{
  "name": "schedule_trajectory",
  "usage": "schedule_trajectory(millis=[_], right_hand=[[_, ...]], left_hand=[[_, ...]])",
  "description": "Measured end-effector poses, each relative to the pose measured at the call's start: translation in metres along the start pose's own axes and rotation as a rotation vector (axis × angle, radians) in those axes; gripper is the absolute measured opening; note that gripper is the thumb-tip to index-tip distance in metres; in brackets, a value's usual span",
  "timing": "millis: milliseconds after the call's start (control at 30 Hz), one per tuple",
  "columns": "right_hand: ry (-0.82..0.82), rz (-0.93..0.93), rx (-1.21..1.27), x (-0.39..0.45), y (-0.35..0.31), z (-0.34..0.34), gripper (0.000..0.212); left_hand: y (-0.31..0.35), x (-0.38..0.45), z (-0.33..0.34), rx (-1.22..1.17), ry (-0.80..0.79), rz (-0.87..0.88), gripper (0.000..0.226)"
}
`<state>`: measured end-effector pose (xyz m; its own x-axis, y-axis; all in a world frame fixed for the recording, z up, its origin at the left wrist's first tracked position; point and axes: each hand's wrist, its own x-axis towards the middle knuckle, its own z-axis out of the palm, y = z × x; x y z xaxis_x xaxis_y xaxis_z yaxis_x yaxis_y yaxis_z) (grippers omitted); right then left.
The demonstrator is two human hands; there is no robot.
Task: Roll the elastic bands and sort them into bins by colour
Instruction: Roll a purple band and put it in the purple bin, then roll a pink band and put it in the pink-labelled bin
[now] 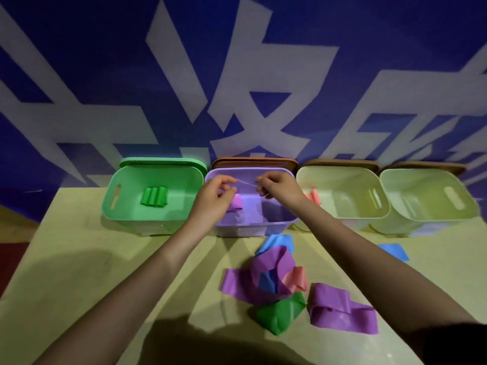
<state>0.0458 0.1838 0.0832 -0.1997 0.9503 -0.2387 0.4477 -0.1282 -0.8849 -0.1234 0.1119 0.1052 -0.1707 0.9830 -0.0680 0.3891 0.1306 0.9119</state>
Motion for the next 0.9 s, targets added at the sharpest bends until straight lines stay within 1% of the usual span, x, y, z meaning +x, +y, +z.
schedule_trajectory(millis=[133, 233, 333, 433, 567, 667, 733, 800, 833, 900], right_hand=[[0.082, -0.173, 0.039, -0.063, -0.008, -0.033, 0.015], [0.119, -0.229, 0.071, -0.111, 0.001, -0.052, 0.014], [0.102, -0.236, 0.089, -0.154, 0.027, -0.063, 0.014], [0.096, -0.143, 0.052, -0.185, 0.069, -0.069, 0.015], [0.111, 0.041, 0.009, -0.21, 0.132, -0.073, 0.017], [0.117, 0.153, -0.045, -0.216, 0.173, -0.07, 0.024], [0.115, 0.208, -0.066, -0.214, 0.191, -0.065, 0.024], [0.108, 0.248, -0.078, -0.207, 0.2, -0.061, 0.014], [0.1, 0.268, -0.08, -0.202, 0.202, -0.059, 0.012], [0.076, 0.301, -0.106, -0.19, 0.204, -0.055, 0.018]], left_hand=[[0.02, -0.037, 0.012, -0.099, -0.195, -0.078, 0.016], [0.026, -0.067, 0.024, -0.11, -0.27, -0.076, 0.015], [0.023, -0.094, 0.041, -0.085, -0.357, -0.102, 0.015], [0.011, -0.115, 0.061, -0.066, -0.407, -0.154, 0.013], [-0.01, -0.133, 0.095, -0.014, -0.461, -0.224, 0.018], [-0.017, -0.138, 0.125, 0.041, -0.526, -0.252, 0.012], [-0.02, -0.137, 0.145, 0.056, -0.548, -0.267, 0.014], [-0.027, -0.135, 0.161, 0.091, -0.565, -0.296, 0.02], [-0.031, -0.133, 0.167, 0.122, -0.568, -0.311, 0.02], [-0.047, -0.128, 0.177, 0.246, -0.585, -0.313, 0.016]])
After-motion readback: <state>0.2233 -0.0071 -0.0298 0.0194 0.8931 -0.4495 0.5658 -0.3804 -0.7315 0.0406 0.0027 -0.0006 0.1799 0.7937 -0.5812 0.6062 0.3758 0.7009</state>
